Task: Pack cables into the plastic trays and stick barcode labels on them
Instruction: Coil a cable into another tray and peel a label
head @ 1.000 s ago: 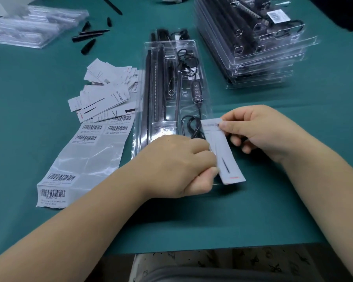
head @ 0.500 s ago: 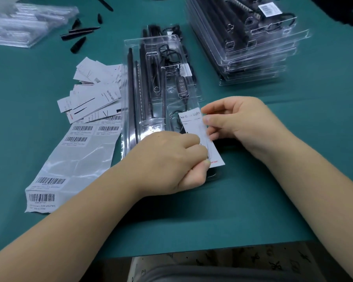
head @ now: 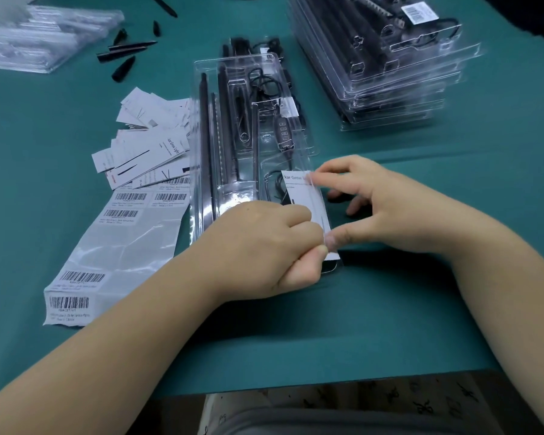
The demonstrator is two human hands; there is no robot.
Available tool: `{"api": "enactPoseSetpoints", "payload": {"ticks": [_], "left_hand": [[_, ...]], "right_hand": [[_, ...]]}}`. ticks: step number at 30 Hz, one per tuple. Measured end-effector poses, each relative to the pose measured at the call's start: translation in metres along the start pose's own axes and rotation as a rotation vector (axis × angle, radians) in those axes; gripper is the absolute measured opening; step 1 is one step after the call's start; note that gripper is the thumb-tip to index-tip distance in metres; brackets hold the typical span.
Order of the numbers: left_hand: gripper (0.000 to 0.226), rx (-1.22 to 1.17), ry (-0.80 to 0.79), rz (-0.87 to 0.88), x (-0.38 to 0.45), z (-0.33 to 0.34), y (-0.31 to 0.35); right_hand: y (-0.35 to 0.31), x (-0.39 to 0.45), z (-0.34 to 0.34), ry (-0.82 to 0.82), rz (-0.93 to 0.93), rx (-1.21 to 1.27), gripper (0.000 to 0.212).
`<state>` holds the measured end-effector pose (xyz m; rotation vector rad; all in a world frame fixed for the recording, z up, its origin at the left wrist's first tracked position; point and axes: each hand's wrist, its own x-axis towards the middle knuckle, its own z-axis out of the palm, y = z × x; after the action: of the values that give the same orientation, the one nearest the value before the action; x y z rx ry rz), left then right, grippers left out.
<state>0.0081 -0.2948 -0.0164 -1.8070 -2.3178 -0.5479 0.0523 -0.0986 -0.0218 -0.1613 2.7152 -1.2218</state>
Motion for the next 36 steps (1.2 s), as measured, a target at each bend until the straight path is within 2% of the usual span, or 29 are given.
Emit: {"api": "enactPoseSetpoints", "payload": {"ticks": [4,9,13,16,18,20,21,23,25,31,34,36], "left_hand": [[0.03,-0.008,0.032,0.015,0.0,0.0,0.0],[0.029,-0.009,0.05,0.024,0.001,-0.001,0.001],[0.028,0.033,0.034,0.054,0.001,0.001,-0.001],[0.028,0.024,0.058,0.051,0.002,0.002,-0.001],[0.026,-0.084,0.178,-0.104,0.001,0.001,-0.001],[0.024,-0.208,0.377,-0.437,0.0,-0.003,-0.009],[0.025,-0.174,0.42,-0.586,0.0,-0.005,-0.014],[0.035,0.065,0.264,-0.741,0.0,-0.007,-0.024],[0.047,0.119,0.076,-0.722,0.0,-0.008,-0.03],[0.055,-0.27,-0.04,-0.614,-0.008,-0.026,-0.049],[0.061,-0.372,-0.114,-0.579,-0.009,-0.032,-0.05],[0.074,-0.387,-0.162,-0.561,-0.007,-0.034,-0.05]], "right_hand": [[0.0,-0.001,0.004,-0.053,0.044,-0.049,0.078],[0.006,0.008,0.015,-0.011,0.043,-0.301,0.058],[0.006,0.011,0.02,0.025,0.073,-0.399,0.057],[0.004,0.015,0.027,0.066,0.084,-0.465,0.068],[0.002,0.017,0.027,0.153,0.101,-0.412,0.081],[-0.002,0.019,0.026,0.266,0.131,-0.252,0.104],[-0.003,0.019,0.026,0.308,0.133,-0.201,0.106],[-0.005,0.02,0.027,0.341,0.121,-0.192,0.096],[-0.006,0.021,0.028,0.343,0.114,-0.23,0.08],[-0.006,0.023,0.034,0.298,0.09,-0.375,0.068],[-0.007,0.025,0.035,0.321,0.105,-0.31,0.061],[-0.008,0.027,0.035,0.332,0.125,-0.3,0.056]]}}
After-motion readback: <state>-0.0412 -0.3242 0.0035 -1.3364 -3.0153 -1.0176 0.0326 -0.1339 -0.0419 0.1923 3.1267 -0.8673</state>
